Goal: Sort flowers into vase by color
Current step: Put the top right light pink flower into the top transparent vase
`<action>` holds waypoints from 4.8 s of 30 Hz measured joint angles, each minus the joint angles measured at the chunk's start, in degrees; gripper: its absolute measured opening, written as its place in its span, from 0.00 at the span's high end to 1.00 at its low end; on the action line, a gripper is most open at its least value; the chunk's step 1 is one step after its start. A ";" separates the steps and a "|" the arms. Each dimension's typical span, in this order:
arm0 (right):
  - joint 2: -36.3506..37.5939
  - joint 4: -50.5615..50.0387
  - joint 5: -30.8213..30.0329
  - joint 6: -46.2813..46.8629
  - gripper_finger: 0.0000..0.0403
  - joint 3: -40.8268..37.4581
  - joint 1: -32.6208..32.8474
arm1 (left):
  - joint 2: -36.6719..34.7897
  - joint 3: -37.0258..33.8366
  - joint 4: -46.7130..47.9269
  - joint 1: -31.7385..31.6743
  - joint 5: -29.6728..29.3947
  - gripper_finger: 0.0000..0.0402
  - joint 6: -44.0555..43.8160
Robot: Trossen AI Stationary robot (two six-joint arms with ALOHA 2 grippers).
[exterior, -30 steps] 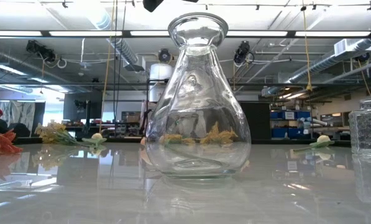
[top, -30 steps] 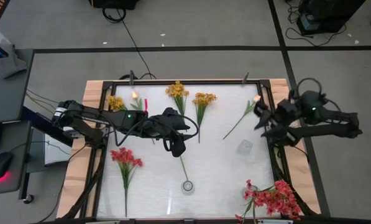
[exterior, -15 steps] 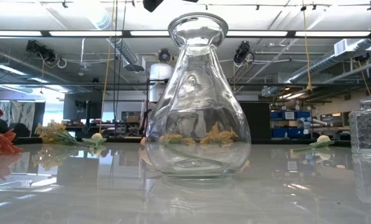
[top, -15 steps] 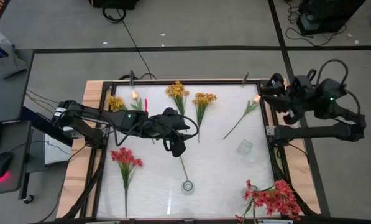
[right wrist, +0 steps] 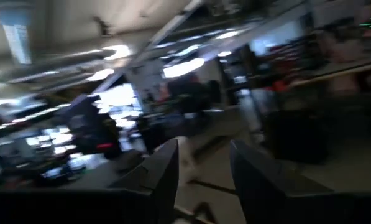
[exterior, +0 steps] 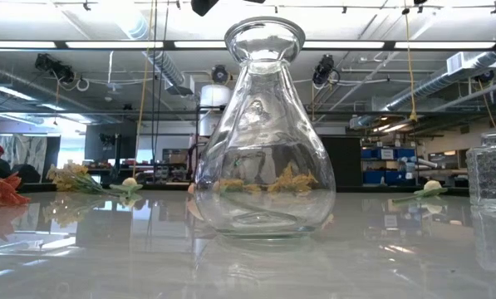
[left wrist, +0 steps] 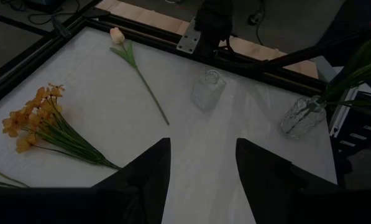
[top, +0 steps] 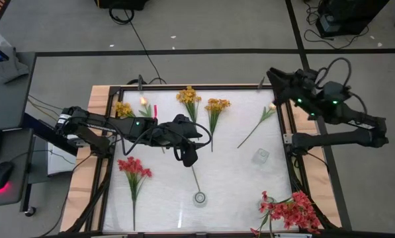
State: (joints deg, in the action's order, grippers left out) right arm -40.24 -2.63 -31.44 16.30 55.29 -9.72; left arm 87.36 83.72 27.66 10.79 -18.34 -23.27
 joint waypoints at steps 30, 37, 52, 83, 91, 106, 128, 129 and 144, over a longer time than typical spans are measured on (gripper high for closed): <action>-31.28 -28.27 -12.01 11.61 0.62 31.24 -16.42 | 0.02 0.00 0.00 -0.11 -0.01 0.53 6.25; -37.36 -52.50 -2.22 26.47 0.62 43.11 -21.79 | 0.00 0.00 0.02 -0.11 -0.01 0.53 6.39; -46.00 -78.98 22.51 37.33 0.62 47.87 -26.13 | 0.01 0.00 0.02 -0.11 0.00 0.53 6.11; -40.21 -87.34 23.78 49.26 0.62 38.10 -20.60 | 0.00 0.00 -0.02 -0.11 -0.01 0.53 5.93; -31.51 -82.87 26.09 59.56 0.62 21.42 -17.15 | 0.02 0.00 0.17 -0.11 0.01 0.53 5.92; -31.09 -61.78 28.12 92.23 0.62 1.77 -7.88 | 0.02 0.00 0.02 -0.11 -0.01 0.53 5.93; -30.61 -52.56 24.64 109.48 0.62 -12.88 -13.26 | 0.02 0.00 0.02 -0.11 -0.01 0.53 6.12; -30.61 -51.17 24.85 108.98 0.62 -13.65 -13.82 | 0.02 0.00 0.04 -0.11 -0.01 0.53 6.12; -31.17 -43.49 24.63 96.09 0.62 -20.63 -21.51 | 0.02 0.00 0.02 -0.11 -0.01 0.53 6.10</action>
State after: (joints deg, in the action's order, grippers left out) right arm -71.41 -46.12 -6.81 112.39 34.65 -31.23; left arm 87.37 83.72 27.68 10.68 -18.35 -17.17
